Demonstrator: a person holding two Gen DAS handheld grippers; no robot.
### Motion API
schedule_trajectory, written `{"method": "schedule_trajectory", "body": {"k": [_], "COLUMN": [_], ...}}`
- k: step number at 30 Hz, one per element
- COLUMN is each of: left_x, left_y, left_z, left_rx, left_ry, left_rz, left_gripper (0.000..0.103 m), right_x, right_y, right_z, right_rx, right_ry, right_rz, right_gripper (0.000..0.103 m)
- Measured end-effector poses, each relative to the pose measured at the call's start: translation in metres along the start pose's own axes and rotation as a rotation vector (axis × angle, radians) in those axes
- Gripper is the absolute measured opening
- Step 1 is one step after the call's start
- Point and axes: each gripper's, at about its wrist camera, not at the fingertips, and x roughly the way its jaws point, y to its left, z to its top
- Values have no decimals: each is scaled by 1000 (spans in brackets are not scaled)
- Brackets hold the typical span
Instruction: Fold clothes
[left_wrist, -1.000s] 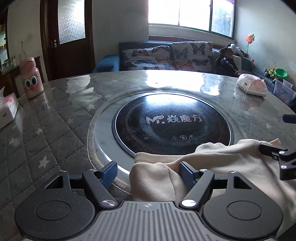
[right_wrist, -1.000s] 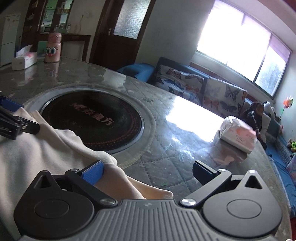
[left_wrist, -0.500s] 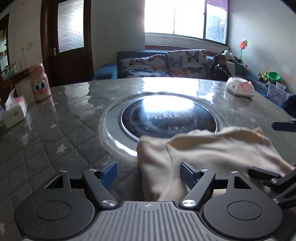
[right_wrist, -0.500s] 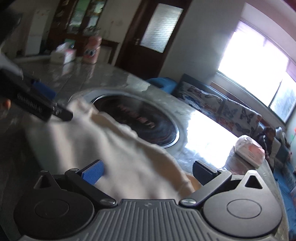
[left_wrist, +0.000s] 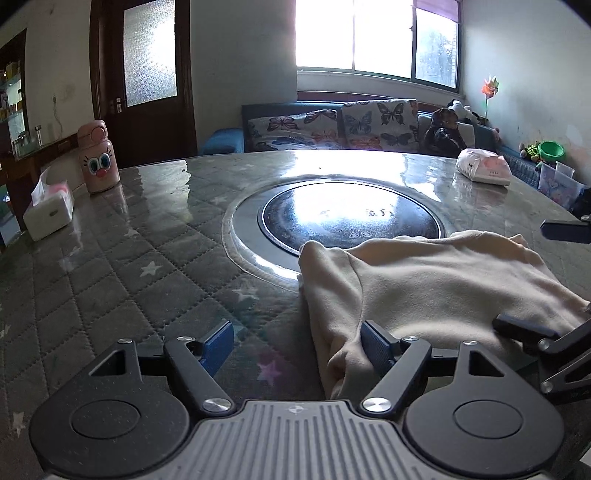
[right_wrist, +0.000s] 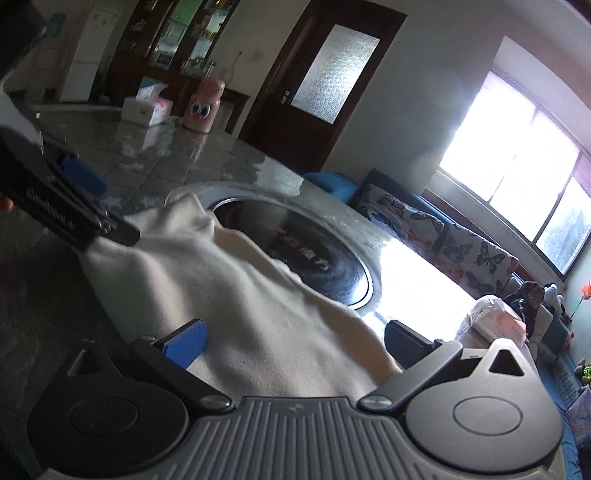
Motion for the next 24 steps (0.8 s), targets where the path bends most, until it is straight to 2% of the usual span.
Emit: {"method": "schedule_trajectory", "body": {"k": [9, 14, 20, 24], "left_x": [0, -3, -6, -7], "left_y": [0, -3, -8, -11], "left_z": [-3, -1, 2, 7], "left_rx": [-13, -15, -10, -16], "left_ry": [4, 1, -8, -20], "left_rz": [3, 12, 7, -5], "left_gripper": [79, 82, 85, 89], "right_x": [-7, -23, -18, -23], "right_y": [-4, -19, -29, -37], "right_z": [-13, -18, -35, -28], "right_rx": [35, 84, 130, 161], "right_ry": [15, -4, 58, 25], "right_rz": [32, 6, -15, -25], "right_gripper": [103, 103, 103, 103]}}
